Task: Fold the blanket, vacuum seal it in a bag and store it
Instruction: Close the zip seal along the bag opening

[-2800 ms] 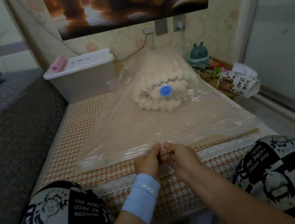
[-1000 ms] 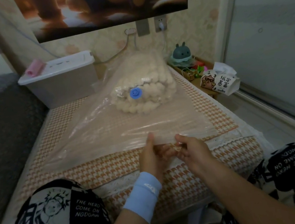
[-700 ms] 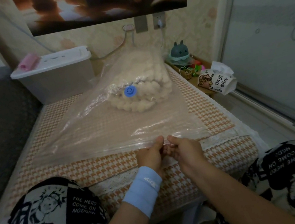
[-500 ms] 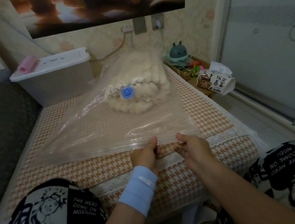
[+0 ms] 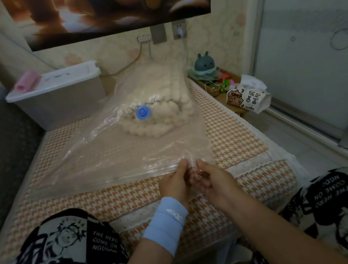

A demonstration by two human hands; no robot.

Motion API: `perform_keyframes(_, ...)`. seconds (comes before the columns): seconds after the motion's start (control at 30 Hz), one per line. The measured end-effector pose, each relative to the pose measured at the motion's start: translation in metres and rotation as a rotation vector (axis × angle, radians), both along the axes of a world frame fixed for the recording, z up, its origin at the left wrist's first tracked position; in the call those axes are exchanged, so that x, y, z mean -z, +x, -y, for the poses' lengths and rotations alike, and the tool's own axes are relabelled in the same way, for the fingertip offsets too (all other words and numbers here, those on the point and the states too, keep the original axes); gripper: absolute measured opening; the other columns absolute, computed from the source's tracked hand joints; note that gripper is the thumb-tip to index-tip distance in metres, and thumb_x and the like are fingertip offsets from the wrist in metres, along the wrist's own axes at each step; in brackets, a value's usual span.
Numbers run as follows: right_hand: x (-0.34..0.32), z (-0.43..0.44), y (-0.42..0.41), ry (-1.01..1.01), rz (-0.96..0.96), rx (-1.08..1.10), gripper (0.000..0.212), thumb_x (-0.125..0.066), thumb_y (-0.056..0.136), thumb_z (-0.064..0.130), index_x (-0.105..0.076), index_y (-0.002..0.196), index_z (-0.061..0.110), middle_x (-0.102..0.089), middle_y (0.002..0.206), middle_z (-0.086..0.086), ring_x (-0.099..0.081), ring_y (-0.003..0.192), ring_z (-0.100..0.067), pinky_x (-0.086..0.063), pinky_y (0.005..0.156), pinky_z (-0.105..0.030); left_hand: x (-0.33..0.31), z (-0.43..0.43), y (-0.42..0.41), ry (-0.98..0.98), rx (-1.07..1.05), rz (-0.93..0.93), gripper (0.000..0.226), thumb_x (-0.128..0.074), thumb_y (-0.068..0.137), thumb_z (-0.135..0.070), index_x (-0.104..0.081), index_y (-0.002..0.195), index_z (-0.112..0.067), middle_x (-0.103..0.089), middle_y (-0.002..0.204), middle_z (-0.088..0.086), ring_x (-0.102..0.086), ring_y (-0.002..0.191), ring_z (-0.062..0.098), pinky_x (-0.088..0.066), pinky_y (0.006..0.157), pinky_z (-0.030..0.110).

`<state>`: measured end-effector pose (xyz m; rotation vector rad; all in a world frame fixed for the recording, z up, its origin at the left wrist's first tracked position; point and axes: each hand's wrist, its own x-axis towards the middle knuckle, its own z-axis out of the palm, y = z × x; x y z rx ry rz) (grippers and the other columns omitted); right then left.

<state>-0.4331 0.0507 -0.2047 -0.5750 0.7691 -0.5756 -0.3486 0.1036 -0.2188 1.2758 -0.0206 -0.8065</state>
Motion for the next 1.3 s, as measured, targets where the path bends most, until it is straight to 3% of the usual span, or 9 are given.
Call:
perform_keyframes(0.13, -0.004, 0.009, -0.001, -0.016, 0.007, 0.065, 0.007, -0.065, 0.091, 0.005, -0.066, 0.09, -0.002, -0.061, 0.068, -0.007, -0.062, 0.052, -0.014, -0.059, 0.069, -0.034, -0.005, -0.001, -0.001, -0.067, -0.071, -0.023, 0.018, -0.072, 0.084, -0.013, -0.067, 0.074, 0.001, -0.068, 0.067, 0.014, -0.066, 0.06, 0.023, -0.056, 0.059, 0.03)
perform_keyframes(0.23, -0.006, 0.016, -0.006, -0.092, -0.088, 0.067, 0.012, -0.068, 0.089, 0.004, -0.066, 0.097, -0.005, -0.06, 0.078, -0.01, -0.065, 0.064, -0.021, -0.058, 0.059, -0.031, -0.01, -0.002, -0.006, -0.067, -0.037, -0.013, 0.018, -0.074, 0.082, -0.01, -0.067, 0.083, 0.007, -0.071, 0.076, 0.016, -0.071, 0.069, 0.024, -0.057, 0.059, 0.027)
perform_keyframes(0.53, -0.006, 0.022, -0.014, -0.164, -0.302, 0.262, 0.01, -0.07, 0.087, 0.0, -0.065, 0.079, -0.003, -0.065, 0.085, -0.015, -0.067, 0.074, -0.027, -0.056, 0.052, -0.029, 0.0, 0.003, -0.011, 0.114, -0.129, 0.05, 0.017, -0.078, 0.076, -0.007, -0.073, 0.061, -0.002, -0.07, 0.064, 0.015, -0.068, 0.063, 0.028, -0.058, 0.076, 0.04)
perform_keyframes(0.7, 0.003, 0.019, -0.015, -0.271, -0.411, 0.31, 0.018, -0.068, 0.089, 0.003, -0.064, 0.071, 0.002, -0.067, 0.08, -0.013, -0.066, 0.068, -0.023, -0.063, 0.066, -0.04, 0.001, 0.0, -0.011, 0.16, -0.158, 0.025, 0.023, -0.079, 0.075, -0.01, -0.068, 0.056, -0.003, -0.071, 0.066, 0.018, -0.069, 0.064, 0.029, -0.058, 0.073, 0.037)
perform_keyframes(0.87, -0.002, 0.054, -0.031, -0.541, -0.517, 0.307, 0.022, -0.065, 0.094, 0.013, -0.069, 0.111, -0.001, -0.069, 0.107, -0.014, -0.065, 0.06, -0.006, -0.058, 0.058, -0.022, -0.006, -0.013, 0.016, 0.042, -0.165, -0.106, 0.009, -0.07, 0.081, 0.001, -0.062, 0.08, 0.006, -0.065, 0.057, 0.016, -0.059, 0.044, 0.023, -0.051, 0.047, 0.028)
perform_keyframes(0.97, -0.011, 0.046, -0.021, -0.812, -0.546, 0.222, 0.024, -0.069, 0.092, 0.025, -0.071, 0.098, 0.002, -0.069, 0.093, -0.014, -0.066, 0.079, -0.028, -0.059, 0.071, -0.046, -0.016, -0.017, 0.009, 0.036, 0.009, -0.107, 0.009, -0.067, 0.085, 0.002, -0.058, 0.081, 0.004, -0.061, 0.052, 0.012, -0.057, 0.041, 0.02, -0.049, 0.042, 0.024)
perform_keyframes(1.1, -0.015, 0.042, -0.011, -1.486, -0.594, 0.148, 0.009, -0.067, 0.09, 0.027, -0.066, 0.087, 0.019, -0.063, 0.104, 0.004, -0.055, 0.099, -0.015, -0.042, 0.085, -0.031, -0.034, -0.04, -0.002, 0.301, 0.405, -0.043, 0.03, -0.055, 0.096, -0.029, -0.063, 0.094, -0.001, -0.07, 0.07, 0.012, -0.063, 0.055, 0.023, -0.051, 0.047, 0.024)
perform_keyframes(1.2, -0.019, 0.049, 0.004, -1.812, -0.574, -0.152, 0.011, -0.061, 0.093, 0.029, -0.065, 0.093, 0.018, -0.057, 0.136, 0.001, -0.045, 0.13, -0.016, -0.03, 0.108, -0.038, -0.06, -0.056, 0.005, 0.526, 0.83, 0.175, 0.045, -0.043, 0.099, -0.045, -0.066, 0.099, -0.006, -0.074, 0.081, 0.008, -0.067, 0.058, 0.02, -0.046, 0.048, 0.017)
perform_keyframes(1.3, -0.013, 0.06, 0.016, -1.79, -0.708, -0.53, 0.015, -0.051, 0.1, 0.032, -0.06, 0.103, 0.021, -0.058, 0.133, 0.001, -0.048, 0.128, -0.024, -0.029, 0.11, -0.041, -0.084, -0.046, 0.026, 0.48, 0.665, 0.519, 0.031, -0.051, 0.097, -0.03, -0.07, 0.093, -0.006, -0.073, 0.071, 0.005, -0.063, 0.05, 0.014, -0.043, 0.045, 0.017)
